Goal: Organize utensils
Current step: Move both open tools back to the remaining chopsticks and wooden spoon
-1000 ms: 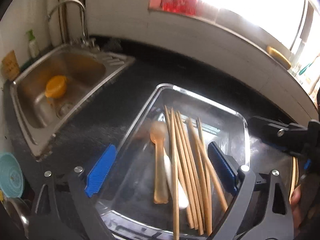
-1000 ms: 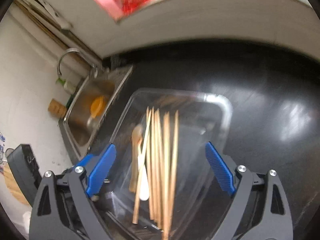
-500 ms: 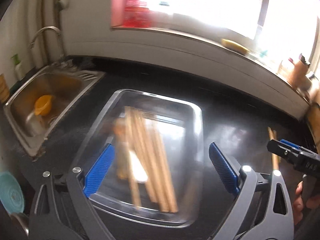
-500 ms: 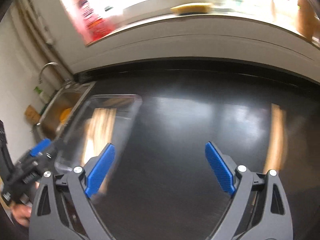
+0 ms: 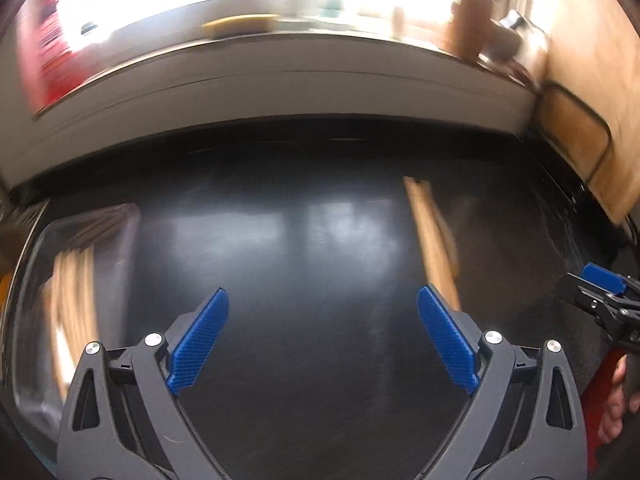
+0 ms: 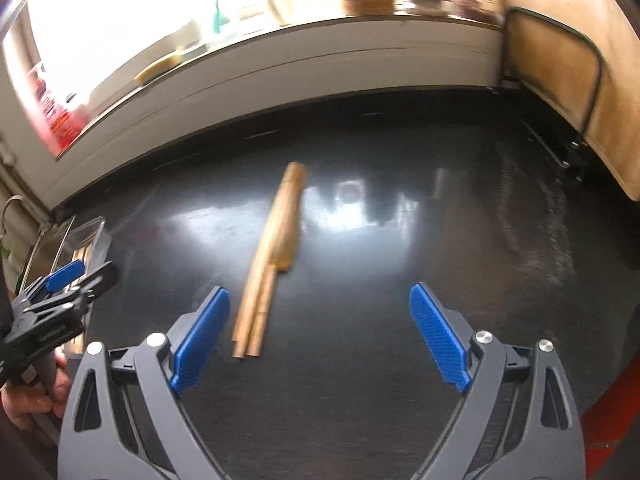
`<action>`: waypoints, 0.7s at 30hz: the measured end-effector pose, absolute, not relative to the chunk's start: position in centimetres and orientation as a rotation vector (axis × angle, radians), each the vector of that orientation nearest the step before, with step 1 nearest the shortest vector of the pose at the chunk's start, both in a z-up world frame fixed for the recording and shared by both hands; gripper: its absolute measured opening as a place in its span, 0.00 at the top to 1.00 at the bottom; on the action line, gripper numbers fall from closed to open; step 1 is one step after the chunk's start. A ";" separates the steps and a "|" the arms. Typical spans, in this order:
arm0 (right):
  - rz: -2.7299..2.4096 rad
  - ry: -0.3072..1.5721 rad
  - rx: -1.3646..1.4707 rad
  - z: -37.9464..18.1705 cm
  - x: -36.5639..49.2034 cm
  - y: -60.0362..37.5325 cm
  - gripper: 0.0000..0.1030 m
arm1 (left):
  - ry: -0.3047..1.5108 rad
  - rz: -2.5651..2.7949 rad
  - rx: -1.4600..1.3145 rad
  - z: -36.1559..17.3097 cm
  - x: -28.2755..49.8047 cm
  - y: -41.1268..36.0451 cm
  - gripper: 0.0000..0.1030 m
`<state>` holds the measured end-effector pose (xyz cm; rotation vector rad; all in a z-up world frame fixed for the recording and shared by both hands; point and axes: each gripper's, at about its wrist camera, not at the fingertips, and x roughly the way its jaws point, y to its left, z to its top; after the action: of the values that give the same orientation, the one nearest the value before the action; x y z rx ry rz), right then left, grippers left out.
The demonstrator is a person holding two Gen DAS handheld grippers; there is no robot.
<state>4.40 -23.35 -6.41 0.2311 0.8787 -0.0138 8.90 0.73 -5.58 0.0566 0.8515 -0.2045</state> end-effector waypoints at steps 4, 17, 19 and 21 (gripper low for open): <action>-0.021 0.878 0.217 -6.2 4.6 -24.2 0.14 | 0.864 -0.241 0.086 -6.3 9.8 -2.6 0.10; 0.009 0.894 0.191 -6.4 6.6 -24.7 0.14 | 0.865 -0.230 0.086 -5.8 10.9 -2.8 0.10; 0.012 0.899 0.193 -6.6 7.2 -24.7 0.14 | 0.872 -0.247 0.098 -6.2 11.6 -3.3 0.10; 0.011 0.907 0.193 -6.9 7.9 -24.8 0.14 | 0.889 -0.268 0.111 -7.1 12.8 -4.0 0.10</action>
<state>7.87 -24.84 -6.86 0.1931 0.9074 0.0105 12.83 -3.97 -7.14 0.1109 0.8886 -0.2680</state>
